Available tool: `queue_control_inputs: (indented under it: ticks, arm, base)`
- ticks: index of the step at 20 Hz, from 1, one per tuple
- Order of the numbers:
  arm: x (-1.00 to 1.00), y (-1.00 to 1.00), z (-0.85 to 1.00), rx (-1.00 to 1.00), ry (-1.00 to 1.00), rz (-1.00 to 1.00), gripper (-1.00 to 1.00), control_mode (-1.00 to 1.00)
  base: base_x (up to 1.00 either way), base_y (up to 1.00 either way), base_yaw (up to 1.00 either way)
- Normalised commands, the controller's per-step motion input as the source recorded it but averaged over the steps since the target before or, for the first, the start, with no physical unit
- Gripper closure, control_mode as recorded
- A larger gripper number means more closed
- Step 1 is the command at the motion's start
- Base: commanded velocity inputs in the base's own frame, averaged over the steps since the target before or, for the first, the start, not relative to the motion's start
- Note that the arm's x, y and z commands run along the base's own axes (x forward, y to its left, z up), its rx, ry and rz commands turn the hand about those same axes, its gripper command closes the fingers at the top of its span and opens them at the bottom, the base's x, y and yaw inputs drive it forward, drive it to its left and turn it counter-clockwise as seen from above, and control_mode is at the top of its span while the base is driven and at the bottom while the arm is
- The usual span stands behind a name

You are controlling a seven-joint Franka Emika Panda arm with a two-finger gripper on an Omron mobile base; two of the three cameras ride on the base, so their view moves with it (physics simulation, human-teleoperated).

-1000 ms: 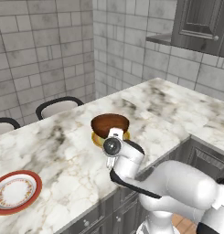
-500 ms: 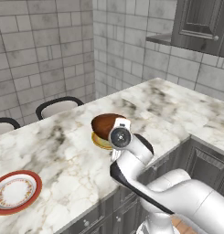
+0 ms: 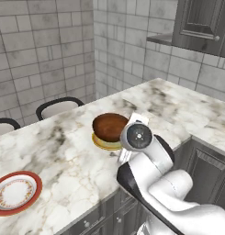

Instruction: Move the bowls from the cabinet to the plates on the dining table.

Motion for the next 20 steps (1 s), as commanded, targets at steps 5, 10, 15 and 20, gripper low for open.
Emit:
queue_control_inputs:
  ticks: [5,10,15,20]
  arm:
    - [-0.94,-0.29,0.8,0.32,0.0,-0.32,-1.0,-1.0]
    - [-0.92,-0.45,0.89,0.39,-0.01,-0.31,-1.0,-1.0]
    - [-0.84,-0.39,0.74,0.39,-0.01,-0.24,-1.0,-1.0]
    - [-0.62,-0.32,0.23,0.3,0.0,-0.12,-1.0,-1.0]
  base:
    - [0.0,0.0,0.0]
    - [0.0,0.0,0.0]
    - [0.0,0.0,0.0]
    - [0.0,0.0,0.0]
